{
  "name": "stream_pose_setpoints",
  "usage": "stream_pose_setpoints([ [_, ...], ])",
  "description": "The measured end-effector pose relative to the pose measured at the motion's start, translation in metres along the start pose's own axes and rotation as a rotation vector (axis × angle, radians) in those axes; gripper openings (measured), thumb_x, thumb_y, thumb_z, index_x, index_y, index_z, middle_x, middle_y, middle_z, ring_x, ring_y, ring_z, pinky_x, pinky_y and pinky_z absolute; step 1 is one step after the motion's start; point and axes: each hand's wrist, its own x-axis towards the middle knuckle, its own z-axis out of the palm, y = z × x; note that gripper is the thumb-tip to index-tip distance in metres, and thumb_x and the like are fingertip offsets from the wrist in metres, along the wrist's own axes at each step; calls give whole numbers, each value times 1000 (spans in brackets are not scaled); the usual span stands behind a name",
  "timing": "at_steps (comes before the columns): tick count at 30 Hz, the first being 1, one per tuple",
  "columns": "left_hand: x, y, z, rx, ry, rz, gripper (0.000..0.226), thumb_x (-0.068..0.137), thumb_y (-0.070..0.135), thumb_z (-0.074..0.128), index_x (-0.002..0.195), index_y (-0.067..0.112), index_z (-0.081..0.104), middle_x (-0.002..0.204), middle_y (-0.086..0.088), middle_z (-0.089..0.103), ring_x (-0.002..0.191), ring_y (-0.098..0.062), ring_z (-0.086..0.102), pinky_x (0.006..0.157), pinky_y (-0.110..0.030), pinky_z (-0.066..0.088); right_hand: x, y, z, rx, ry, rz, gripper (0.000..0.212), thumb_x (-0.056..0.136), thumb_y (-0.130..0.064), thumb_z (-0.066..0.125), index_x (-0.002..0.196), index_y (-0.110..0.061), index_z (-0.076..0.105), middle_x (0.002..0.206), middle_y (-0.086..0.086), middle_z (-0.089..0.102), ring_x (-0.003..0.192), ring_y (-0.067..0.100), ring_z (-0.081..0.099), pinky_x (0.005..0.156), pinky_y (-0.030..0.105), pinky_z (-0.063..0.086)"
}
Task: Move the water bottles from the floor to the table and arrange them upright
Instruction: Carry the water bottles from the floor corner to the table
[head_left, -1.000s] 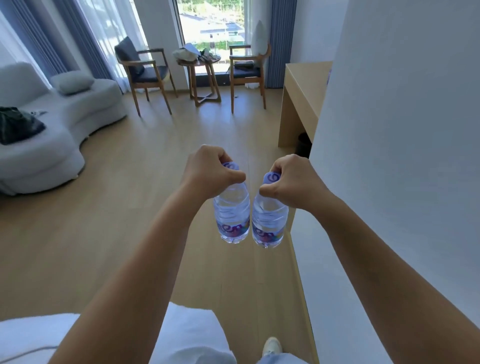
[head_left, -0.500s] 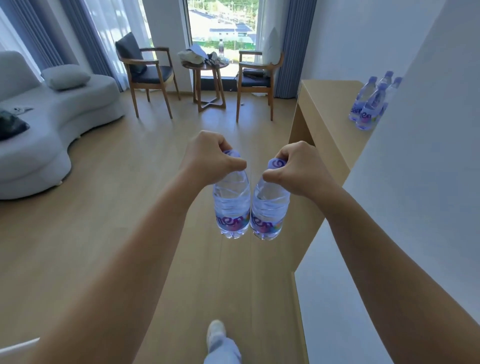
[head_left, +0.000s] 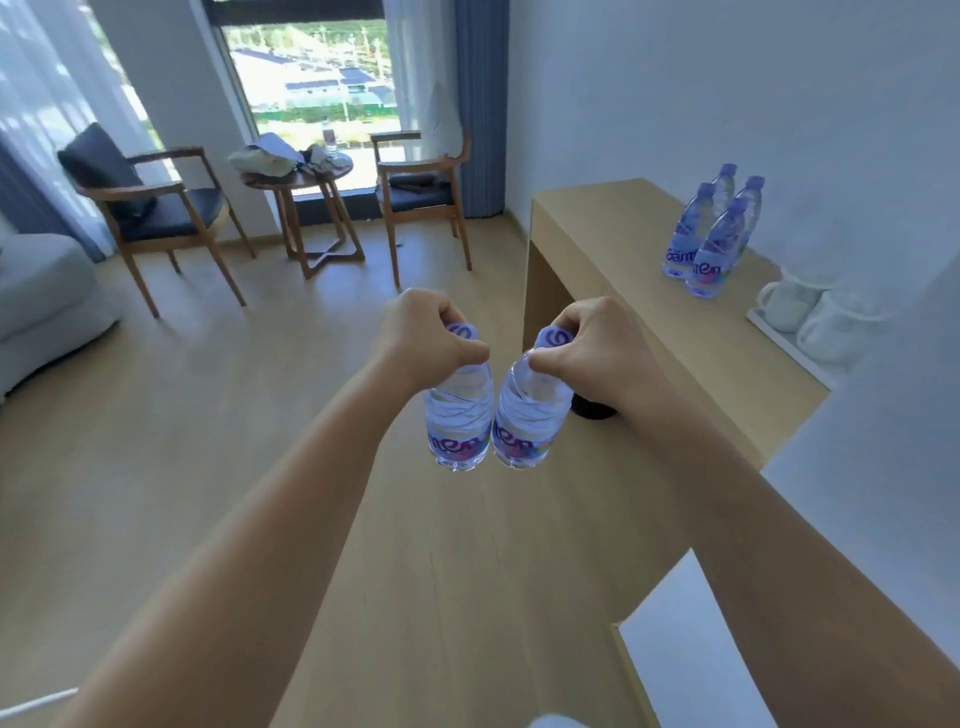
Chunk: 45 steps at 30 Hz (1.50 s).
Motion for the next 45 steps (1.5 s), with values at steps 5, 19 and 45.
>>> stream_pose_setpoints([
  [5, 65, -5, 19, -34, -36, 40, 20, 61, 15, 78, 70, 4, 63, 60, 5, 51, 55, -7, 45, 47, -19, 38, 52, 12, 0, -16, 88, 68, 22, 65, -17, 69, 75, 2, 64, 65, 5, 52, 60, 16, 46, 54, 26, 38],
  [19, 251, 50, 125, -72, -237, 170, 22, 58, 15, 79, 67, 6, 61, 61, 5, 52, 54, -6, 44, 46, -19, 37, 201, 98, -42, -88, 176, 223, 24, 66, -16, 69, 73, 6, 61, 61, 7, 48, 57, 17, 42, 52, 27, 33],
  [45, 609, 136, 301, -27, -617, 464, 21, 62, 15, 75, 72, 12, 58, 65, 6, 51, 56, -8, 45, 47, -21, 34, 513, 241, -81, -239, 370, 493, 47, 67, -11, 66, 52, -16, 22, 53, 0, 18, 51, 15, 17, 47, 28, 14],
])
